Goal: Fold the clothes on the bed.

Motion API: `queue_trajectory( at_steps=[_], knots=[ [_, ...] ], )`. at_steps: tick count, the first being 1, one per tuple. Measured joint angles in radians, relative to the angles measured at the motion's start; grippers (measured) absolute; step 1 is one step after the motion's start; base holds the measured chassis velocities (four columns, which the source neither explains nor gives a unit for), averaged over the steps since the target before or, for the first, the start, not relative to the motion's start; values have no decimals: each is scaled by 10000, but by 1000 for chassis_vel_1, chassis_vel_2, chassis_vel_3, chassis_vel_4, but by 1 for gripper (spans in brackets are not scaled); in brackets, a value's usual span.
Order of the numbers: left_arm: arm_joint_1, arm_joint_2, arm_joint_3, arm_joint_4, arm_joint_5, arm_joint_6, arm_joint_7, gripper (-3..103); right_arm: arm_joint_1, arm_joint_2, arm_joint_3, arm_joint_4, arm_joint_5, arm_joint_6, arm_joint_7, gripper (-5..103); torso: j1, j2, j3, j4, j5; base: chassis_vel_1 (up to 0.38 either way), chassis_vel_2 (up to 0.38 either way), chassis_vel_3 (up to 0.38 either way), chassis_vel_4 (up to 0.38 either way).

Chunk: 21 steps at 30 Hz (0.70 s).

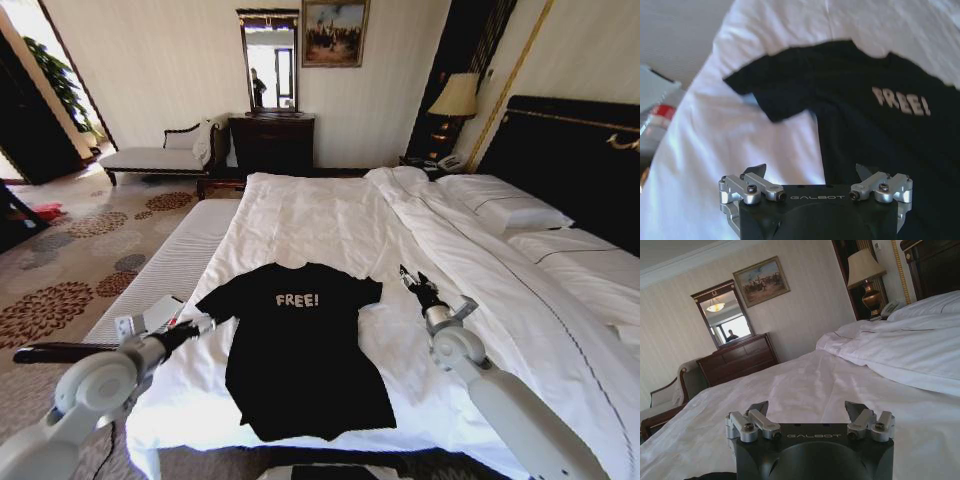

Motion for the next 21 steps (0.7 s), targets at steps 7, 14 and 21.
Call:
queue_trajectory(
  at_steps=[7, 14, 21],
  knots=[
    [700, 295, 909, 376, 1777, -494, 1691, 100, 289, 356, -152, -332, -17, -103, 305, 100, 1, 0, 1, -1, 3, 0, 0, 0, 0],
    [34, 25, 2098, 563, 1010, -239, 1802, 100, 336, 528, -192, -551, 14, -237, 459, 100, 3, -1, 2, -6, 3, 0, 0, 0, 0],
    [-37, -42, 2383, 593, 726, -176, 1739, 102, 420, 520, -232, -654, 72, -305, 587, 100, 3, -1, 1, -3, 0, 0, 0, 0, 0]
  ],
)
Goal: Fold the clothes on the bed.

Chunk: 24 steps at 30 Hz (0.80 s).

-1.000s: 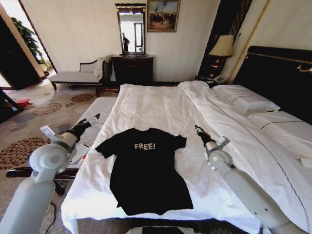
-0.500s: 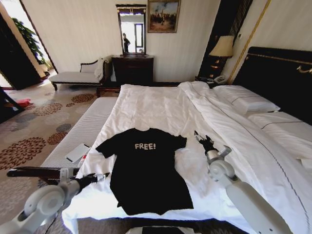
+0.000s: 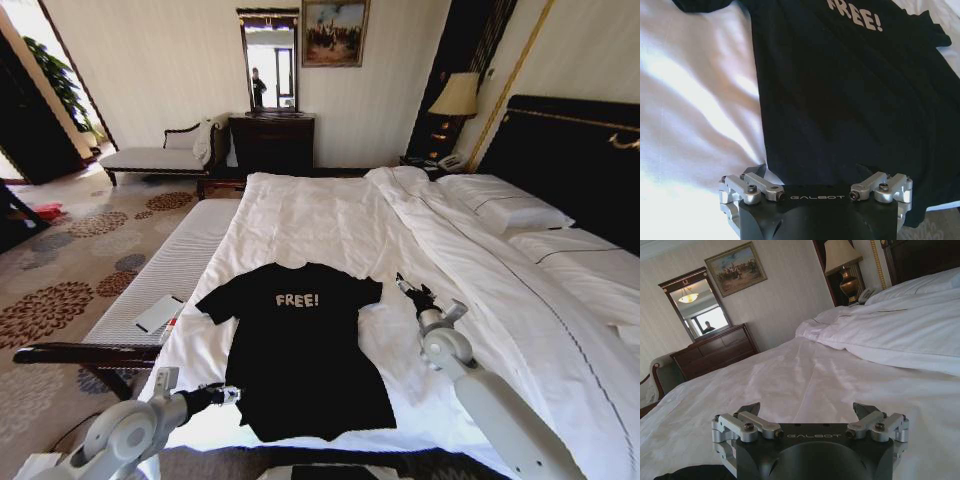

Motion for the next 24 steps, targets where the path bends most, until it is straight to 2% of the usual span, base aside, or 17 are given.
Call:
queue_trajectory(
  at_steps=[4, 7, 10, 11, 14, 16, 20, 21, 23, 24],
  knots=[
    [99, -93, 71, -22, 169, -148, 185, 89, 32, -2, -39, -14, 8, -16, 23, 100, 0, 0, 1, 0, 1, 0, 0, 0, 0],
    [172, -130, 103, -16, 504, -329, 390, 84, 34, -1, -46, -18, 9, -20, 41, 100, 0, 0, 0, -1, 3, 0, 0, 0, 0],
    [395, -232, 106, -20, 1017, -871, 798, 66, -18, 5, -42, 41, 1, -31, 95, 100, 0, -1, 0, 1, 1, 0, 0, 0, 0],
    [395, -232, 106, -20, 1017, -871, 798, 66, -18, 5, -42, 41, 1, -31, 95, 100, 0, -1, 0, 1, 1, 0, 0, 0, 0],
    [496, -273, 25, -110, 1030, -1057, 1005, 50, -127, 18, 14, 101, -27, -31, 131, 100, 0, -1, 0, -1, 2, 0, 0, 0, 0],
    [521, -274, 2, -135, 1030, -1061, 1038, 50, -148, 22, 24, 109, -36, -31, 136, 100, 0, -1, 0, -1, 2, 0, 0, 0, 0],
    [787, -187, -272, -369, 1032, -1016, 1130, 28, -289, 29, 112, 189, -81, -31, 170, 100, 0, -1, 0, 0, 1, 0, 0, 0, 0],
    [787, -187, -272, -369, 1032, -1016, 1130, 28, -289, 29, 112, 189, -81, -31, 170, 100, 0, -1, 0, 0, 1, 0, 0, 0, 0],
    [1055, -18, -542, -523, 1098, -1000, 1127, 18, -332, 11, 161, 233, -83, -31, 187, 100, 0, -1, 0, -1, 1, 0, 0, 0, 0],
    [1164, 51, -653, -580, 1137, -1000, 1121, 18, -337, 2, 173, 245, -83, -31, 191, 100, 0, -1, 0, -1, 1, 0, 0, 0, 0]
  ],
)
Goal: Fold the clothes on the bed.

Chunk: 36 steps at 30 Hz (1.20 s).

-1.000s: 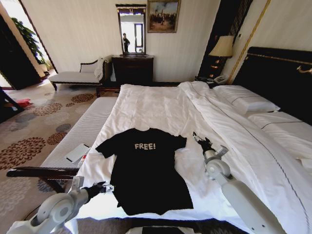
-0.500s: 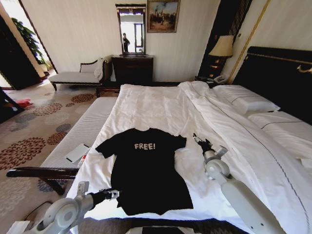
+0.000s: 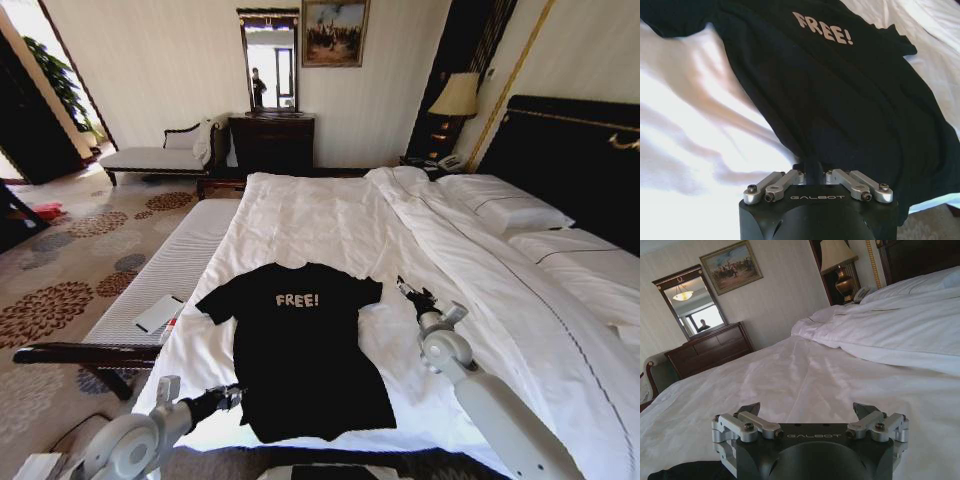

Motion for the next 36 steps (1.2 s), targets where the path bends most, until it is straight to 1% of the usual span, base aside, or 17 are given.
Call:
queue_trajectory(
  at_steps=[3, 11, 16, 22, 27, 30, 34, 35, 36],
  knots=[
    [349, 232, -349, -137, 220, -7, -55, 3, 18, -23, 25, 26, 0, 2, 13, 100, 0, 0, 0, 0, 1, 0, 0, 0, 0],
    [919, 395, -918, -340, 402, -12, -197, 0, 70, -34, 21, 64, 5, 4, 33, 100, 0, 0, 0, 1, 0, 0, 0, 0, 0],
    [985, 295, -1059, -459, 407, -23, -229, 0, 54, -26, 5, 64, 3, 10, 33, 100, 0, 0, 1, 1, -1, 0, 0, 0, 0],
    [1229, 275, -1496, -718, 350, -31, -386, 0, 71, -73, -35, 62, -7, 13, 40, 100, 0, 0, 0, 0, 0, 0, 0, 0, 0],
    [1416, 329, -1594, -833, 402, 69, -549, 0, 162, -82, -90, 41, -3, 9, 41, 100, 1, 0, 1, 2, 0, 0, 0, 0, 0],
    [1443, 296, -1426, -818, 642, 99, -723, 0, 200, -23, -137, -21, -4, -4, 41, 100, 0, 0, 1, 1, 0, 0, 0, 0, 0],
    [1455, 252, -1395, -847, 812, 113, -794, 0, 181, 3, -160, -71, -26, -14, 36, 100, 0, 0, 1, 2, 0, 0, 0, 0, 0],
    [1436, 241, -1438, -915, 846, 110, -783, -3, 180, 6, -163, -90, -36, -16, 34, 100, 0, 0, 0, 1, -1, 0, 0, 0, 0],
    [1436, 241, -1438, -915, 846, 110, -783, -3, 180, 6, -163, -90, -36, -16, 34, 100, 0, 0, 0, 1, -1, 0, 0, 0, 0]
  ],
)
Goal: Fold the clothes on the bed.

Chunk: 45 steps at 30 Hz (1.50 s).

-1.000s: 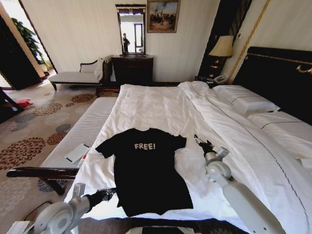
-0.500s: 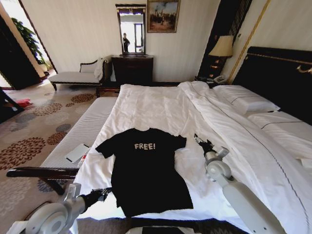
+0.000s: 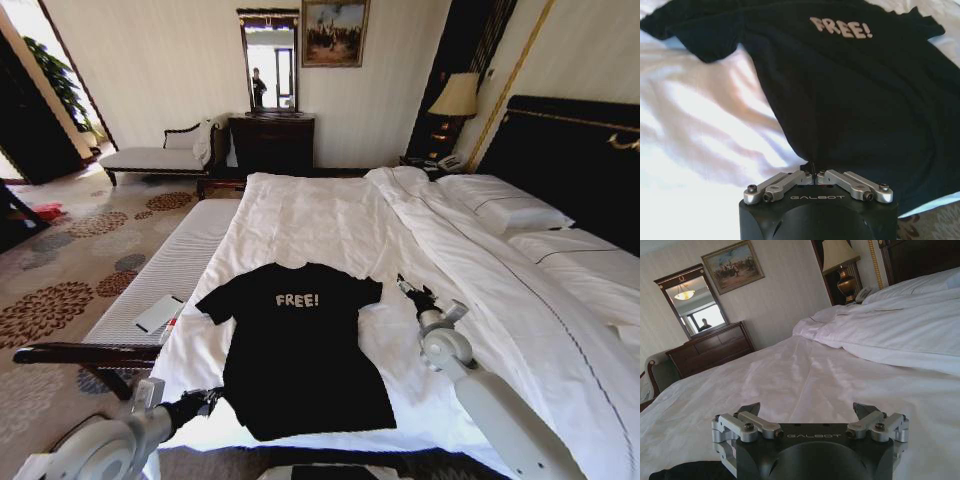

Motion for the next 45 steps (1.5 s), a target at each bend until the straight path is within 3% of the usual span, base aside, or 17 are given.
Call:
queue_trajectory(
  at_steps=[1, 2, 5, 7, 9, 11, 14, 16, 17, 18, 19, 20, 23, 26, 28, 33, 45],
  knots=[
    [-20, -12, -52, -76, 12, -7, 36, -3, 0, 0, -2, -11, -3, -1, 0, 100, 0, 0, 0, 0, 0, 0, 0, 0, 0],
    [-98, -76, -265, -430, 41, -98, 235, 7, 5, -6, -20, -23, -4, -6, 0, 100, 0, 0, 0, -1, 2, 0, 0, 0, 0],
    [-180, -163, -470, -786, 80, -240, 464, 12, 29, -31, -52, -26, -4, -14, 1, 100, 0, 0, 0, -1, 3, 0, 0, 0, 0],
    [-433, -358, -765, -1346, 81, -545, 790, 24, 90, -82, -122, -29, 10, -35, 7, 100, 0, 0, 0, -2, 3, 0, 0, 0, 0],
    [-531, -434, -814, -1497, 48, -610, 842, 24, 114, -95, -146, -35, 15, -41, 13, 100, 0, 0, 0, -1, 4, 0, 0, 0, 0],
    [-804, -652, -842, -1823, 23, -791, 892, 40, 192, -135, -237, -66, 26, -79, 32, 100, 0, 0, 0, -1, 2, 0, 0, 0, 0],
    [-994, -803, -789, -1935, -31, -838, 801, 45, 259, -160, -300, -91, 40, -110, 44, 100, 0, 0, 0, -1, 3, 0, 0, 0, 0],
    [-1608, -1086, -697, -1976, -585, -833, 281, 56, 392, -170, -405, -183, 66, -165, 46, 100, 0, 0, 0, 1, 4, 0, 0, 0, 0],
    [-1878, -1182, -673, -1976, -831, -820, 78, 56, 437, -169, -442, -224, 82, -180, 45, 100, -1, 0, 0, 2, 2, 0, 0, 0, 0],
    [-2729, -1474, -650, -1976, -1557, -780, -613, 67, 572, -151, -554, -341, 225, -217, 41, 100, -1, 0, 0, 0, -2, 0, 0, 0, 0],
    [-2729, -1474, -650, -1976, -1557, -780, -613, 67, 572, -151, -554, -341, 225, -217, 41, 100, -1, 0, 0, 0, -2, 0, 0, 0, 0],
    [-3293, -1647, -664, -1975, -1983, -765, -1046, 67, 649, -129, -634, -388, 472, -241, 11, 100, 0, 0, 0, -2, -2, 0, 0, 0, 0],
    [-4479, -2045, -784, -2079, -2786, -580, -1760, 84, 975, -78, -865, -419, 2096, -468, -331, 100, 1, 0, 1, -3, 0, 0, 0, 0, 0],
    [-4860, -2220, -983, -2132, -2912, -414, -1901, 89, 1286, -38, -1100, -474, 2913, -709, -357, 100, 1, 0, 1, 0, 1, 0, 0, 0, 0],
    [-5014, -2366, -1208, -2138, -2939, -268, -1974, 98, 1548, 27, -1349, -612, 3395, -847, -293, 100, 0, 0, 1, 1, 0, 0, 0, 0, 0],
    [-5356, -2508, -1733, -2138, -3201, -83, -2248, 100, 2038, 346, -1701, -1180, 4144, -1019, -34, 100, 1, 0, 1, 3, 0, 0, 0, 0, 0],
    [-5588, -2329, -2608, -2122, -3544, 48, -2563, 100, 2377, 790, -1919, -2700, 3721, -1076, -453, 103, 0, 0, 0, 0, 0, 0, 0, 0, 0]
  ],
)
